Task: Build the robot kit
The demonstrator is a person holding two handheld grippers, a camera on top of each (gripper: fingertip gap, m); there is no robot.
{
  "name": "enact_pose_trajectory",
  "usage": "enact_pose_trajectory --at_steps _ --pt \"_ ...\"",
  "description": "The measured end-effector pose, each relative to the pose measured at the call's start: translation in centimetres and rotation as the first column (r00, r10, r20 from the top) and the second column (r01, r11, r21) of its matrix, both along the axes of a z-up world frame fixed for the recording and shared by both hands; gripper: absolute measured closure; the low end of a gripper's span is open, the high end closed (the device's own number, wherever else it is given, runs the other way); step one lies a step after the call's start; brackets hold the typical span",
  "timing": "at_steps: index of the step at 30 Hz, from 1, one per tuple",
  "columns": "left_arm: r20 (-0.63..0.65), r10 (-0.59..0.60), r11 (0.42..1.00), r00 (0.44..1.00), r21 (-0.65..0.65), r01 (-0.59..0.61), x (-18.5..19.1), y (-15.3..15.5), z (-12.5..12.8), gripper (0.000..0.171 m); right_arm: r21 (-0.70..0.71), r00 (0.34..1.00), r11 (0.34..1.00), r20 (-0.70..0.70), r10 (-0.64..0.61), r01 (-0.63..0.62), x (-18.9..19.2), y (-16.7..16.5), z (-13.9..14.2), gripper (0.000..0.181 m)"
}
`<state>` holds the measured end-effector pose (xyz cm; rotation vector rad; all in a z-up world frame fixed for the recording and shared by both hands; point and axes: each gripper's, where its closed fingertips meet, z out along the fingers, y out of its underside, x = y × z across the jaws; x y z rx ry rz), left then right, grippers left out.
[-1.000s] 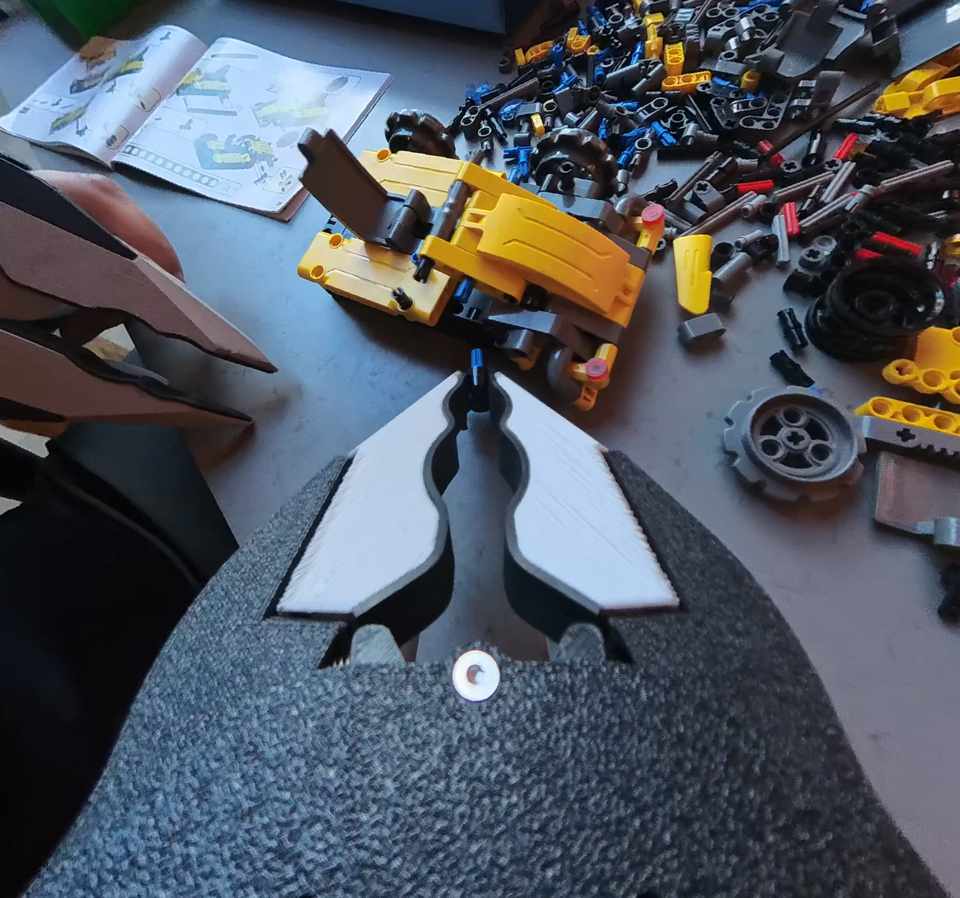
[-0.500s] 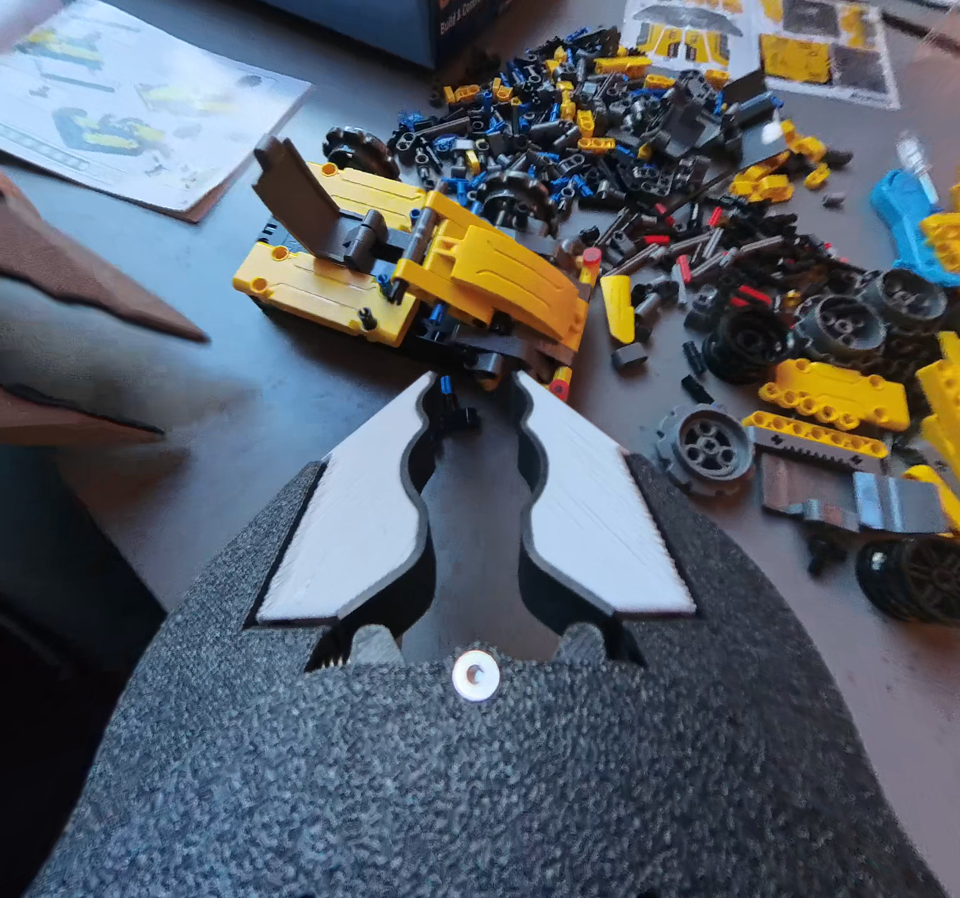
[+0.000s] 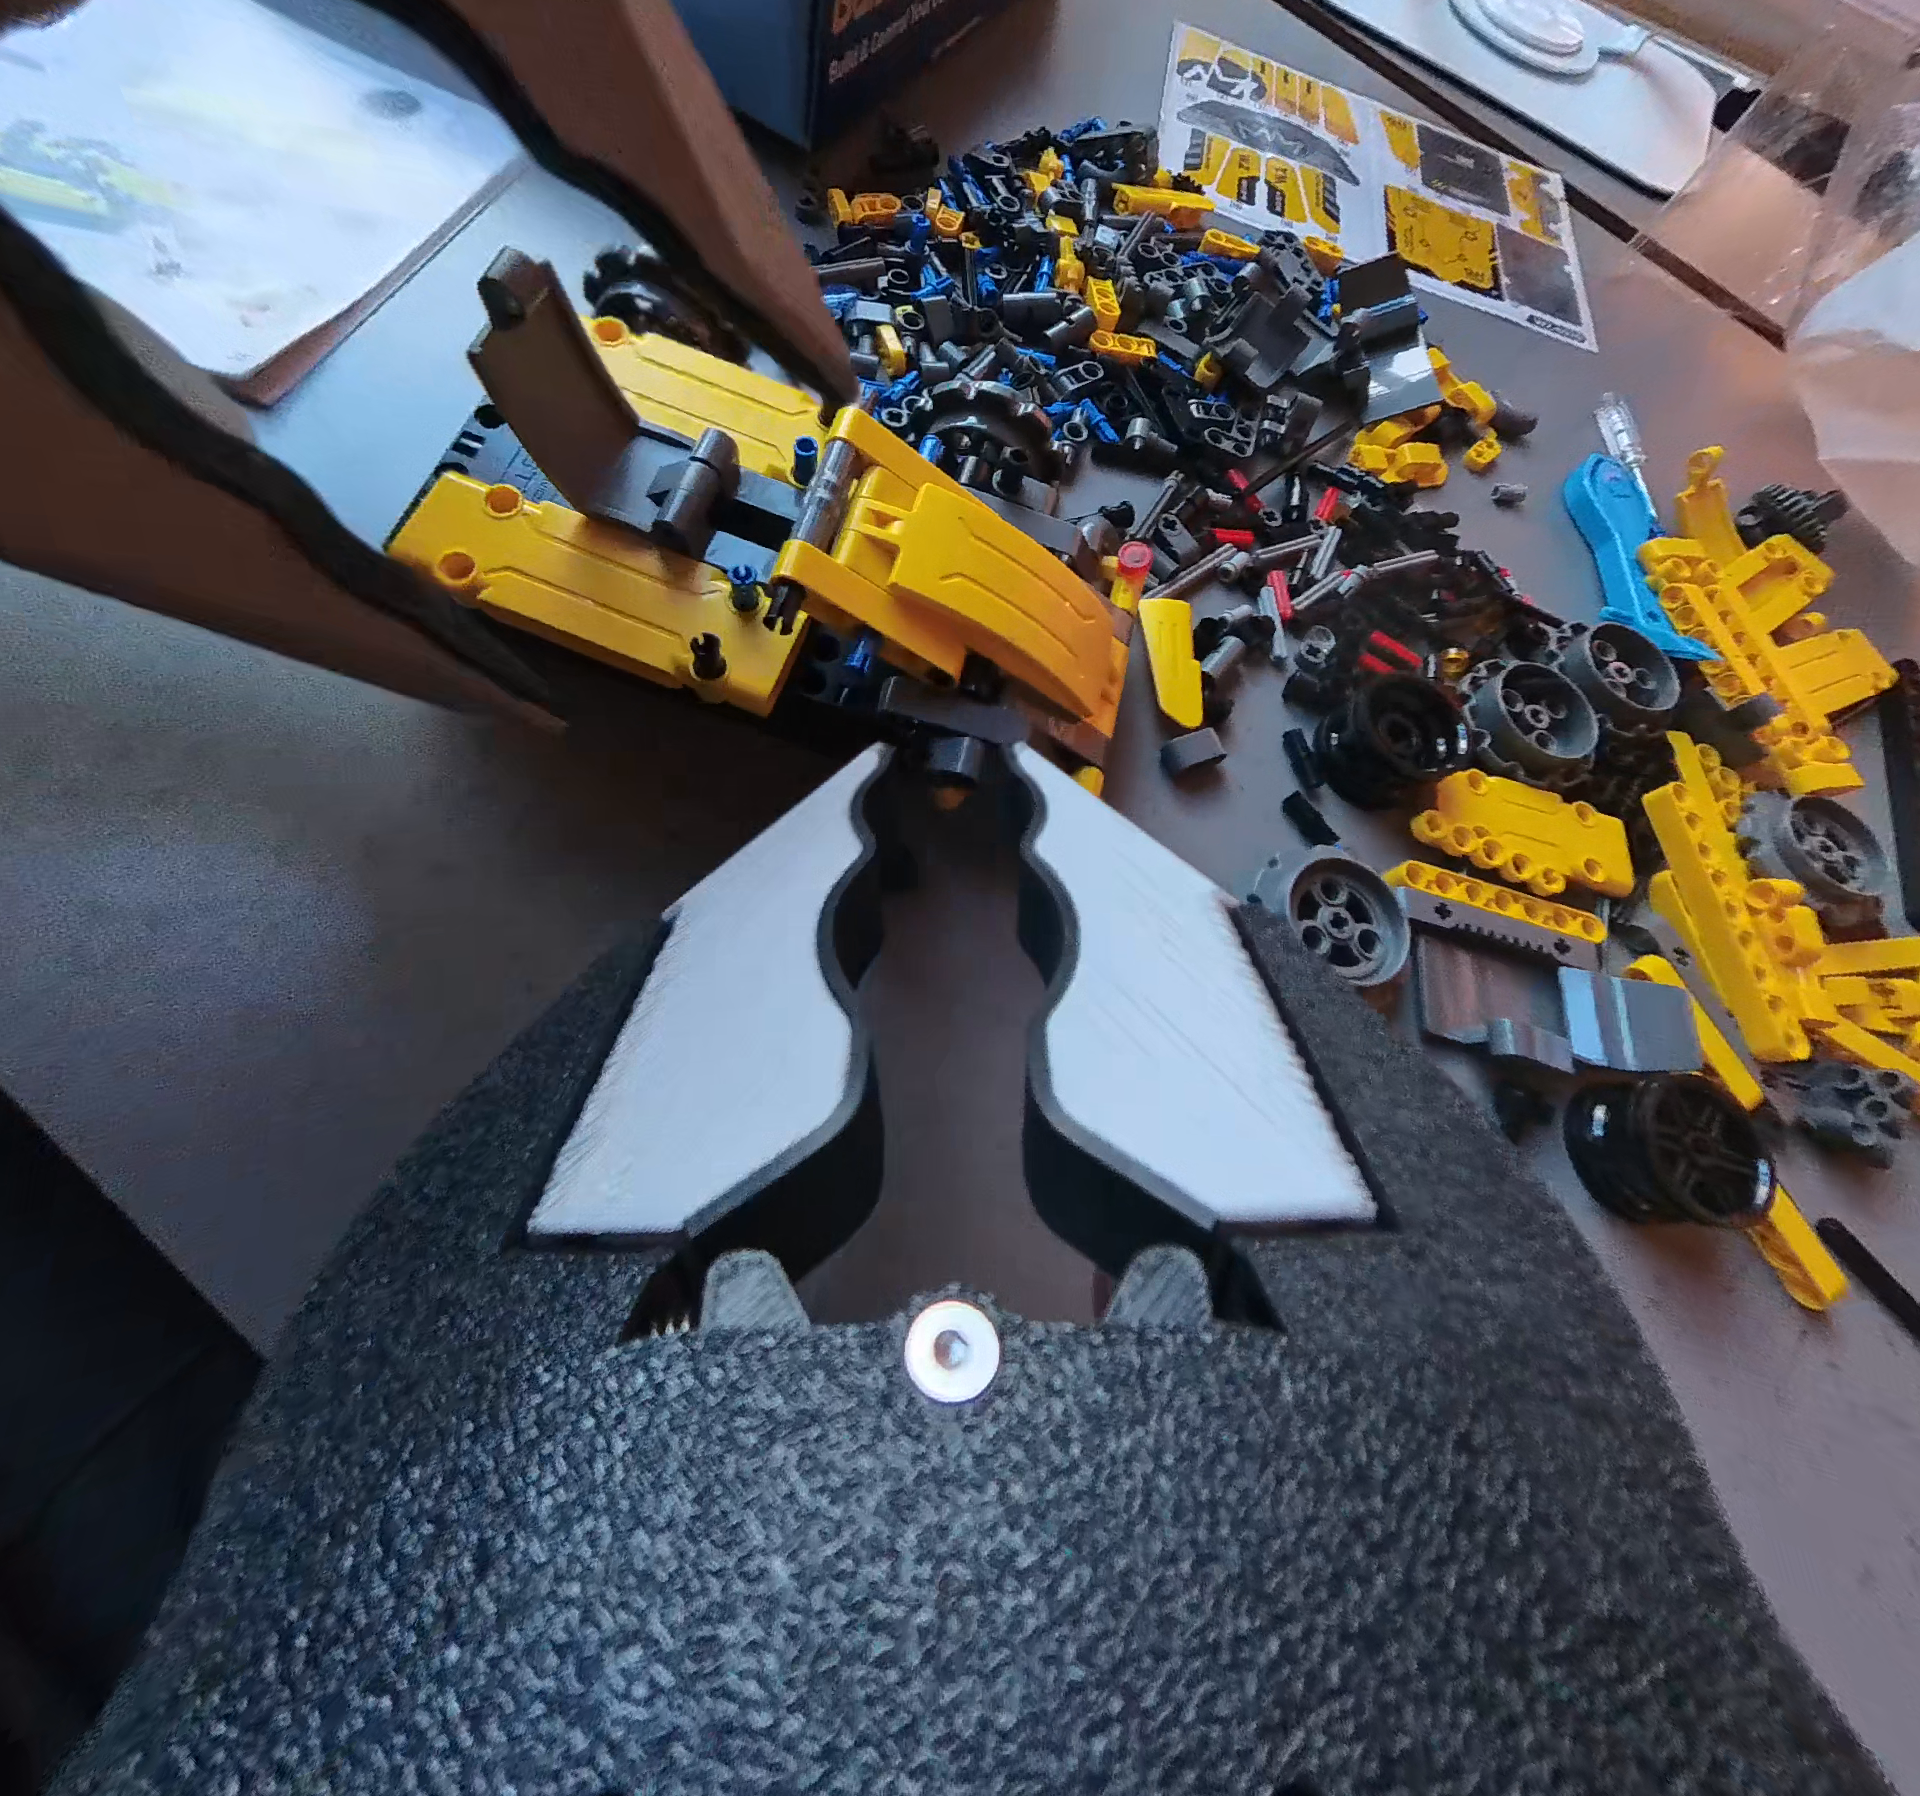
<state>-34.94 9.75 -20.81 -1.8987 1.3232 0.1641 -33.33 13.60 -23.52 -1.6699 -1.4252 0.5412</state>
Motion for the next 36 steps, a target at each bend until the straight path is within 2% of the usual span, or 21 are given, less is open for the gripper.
enact_pose_trajectory --at_steps 3,7,15,20,25,30,33,34,35,36 --pt "0.003 0.0 0.998 1.0 -0.061 0.0 -0.1 0.7 -0.7 0.113 0.001 1.0 1.0 0.006 0.004 -0.004 -0.3 0.2 -0.1 0.163" --pt "-0.072 0.018 0.997 0.997 -0.071 -0.023 -0.9 1.1 -2.5 0.116 0.032 1.0 0.999 0.021 0.006 -0.007 -0.5 0.3 -0.2 0.161" --pt "-0.054 0.042 0.998 0.998 -0.042 -0.044 -1.2 1.3 -2.9 0.116 -0.012 1.0 1.0 0.005 0.003 -0.003 -0.8 0.7 -0.2 0.164" --pt "-0.046 0.044 0.998 0.998 -0.043 -0.046 -1.1 1.3 -2.9 0.117 -0.222 0.998 0.975 -0.057 -0.007 -0.006 -0.9 0.9 -0.3 0.164" --pt "-0.034 0.042 0.998 0.999 -0.038 -0.043 -0.9 1.4 -2.9 0.12 -0.422 0.992 0.906 -0.123 -0.026 -0.028 -0.7 1.2 -0.2 0.164" --pt "-0.03 0.036 0.999 0.999 -0.028 -0.037 -0.8 1.4 -2.8 0.121 -0.554 0.985 0.83 -0.166 -0.037 -0.062 -0.7 1.2 -0.1 0.164" --pt "-0.043 0.034 0.999 0.998 -0.023 -0.035 -0.8 1.5 -2.8 0.121 -0.671 0.972 0.733 -0.229 -0.059 -0.113 -0.7 1.1 0.4 0.169" --pt "-0.042 0.03 0.999 0.999 -0.021 -0.031 -0.8 1.5 -2.8 0.122 -0.713 0.961 0.684 -0.269 -0.059 -0.157 -0.7 0.9 0.8 0.181" --pt "-0.038 0.032 0.999 0.999 -0.021 -0.032 -0.8 1.5 -2.8 0.123 -0.751 0.954 0.633 -0.292 -0.066 -0.186 -0.6 0.7 1.0 0.181" --pt "-0.032 0.033 0.999 0.999 -0.023 -0.034 -0.7 1.5 -2.8 0.123 -0.768 0.955 0.612 -0.289 -0.067 -0.189 -0.6 0.6 0.8 0.181"
